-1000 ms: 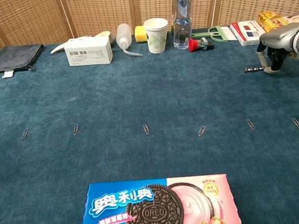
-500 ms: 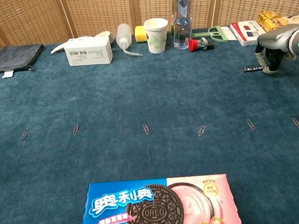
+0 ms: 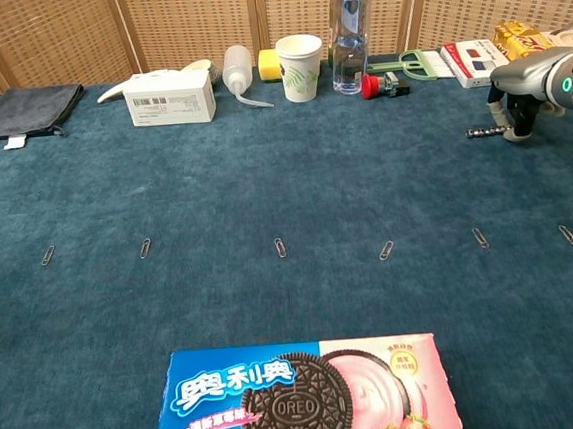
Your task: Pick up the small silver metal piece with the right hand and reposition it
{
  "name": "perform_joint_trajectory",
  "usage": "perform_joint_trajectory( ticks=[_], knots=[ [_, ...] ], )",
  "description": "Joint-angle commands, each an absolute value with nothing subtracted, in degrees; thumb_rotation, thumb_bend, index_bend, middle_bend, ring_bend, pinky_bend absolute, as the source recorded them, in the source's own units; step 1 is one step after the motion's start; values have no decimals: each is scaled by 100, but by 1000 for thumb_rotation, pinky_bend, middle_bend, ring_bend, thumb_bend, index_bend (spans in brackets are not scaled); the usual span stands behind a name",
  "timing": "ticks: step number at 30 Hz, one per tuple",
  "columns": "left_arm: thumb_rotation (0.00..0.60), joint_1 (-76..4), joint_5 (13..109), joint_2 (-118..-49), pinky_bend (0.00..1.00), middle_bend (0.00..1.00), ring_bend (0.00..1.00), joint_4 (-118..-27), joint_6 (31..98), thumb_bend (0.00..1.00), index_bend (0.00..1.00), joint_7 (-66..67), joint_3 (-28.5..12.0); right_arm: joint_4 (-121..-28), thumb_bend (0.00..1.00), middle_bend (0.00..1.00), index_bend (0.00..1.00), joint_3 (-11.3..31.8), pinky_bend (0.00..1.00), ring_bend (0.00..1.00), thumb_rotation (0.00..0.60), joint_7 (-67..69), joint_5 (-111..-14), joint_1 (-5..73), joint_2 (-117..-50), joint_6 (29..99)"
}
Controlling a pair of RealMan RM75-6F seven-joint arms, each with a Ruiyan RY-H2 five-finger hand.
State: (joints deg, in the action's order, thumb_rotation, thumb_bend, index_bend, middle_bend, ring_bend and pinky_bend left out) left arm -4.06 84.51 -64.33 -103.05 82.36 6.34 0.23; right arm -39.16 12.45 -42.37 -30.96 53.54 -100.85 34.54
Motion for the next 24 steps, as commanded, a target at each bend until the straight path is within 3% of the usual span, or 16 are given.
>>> perform_joint_trajectory(
  ticks=[1, 13, 24],
  knots=[
    [77, -402, 8452, -6433, 228, 196, 143, -10296, 8241, 355, 183, 622, 23, -3952, 451, 720, 568, 1260, 667, 832, 600, -4292, -3053, 5368, -10085, 3488],
    [78, -404, 8476, -6437, 228, 196, 143, -10293, 8265, 355, 179, 610, 12, -4711, 477, 727, 601, 1352, 674, 837, 600, -4200, -3197, 5309, -9665, 3904],
    [77, -407, 8519, -6443, 228, 196, 142, -10313, 8297, 355, 178, 613, 4, -6448, 483, 730, 603, 1343, 677, 839, 600, -3997, -3656, 5060, -8772, 4626]
  ],
)
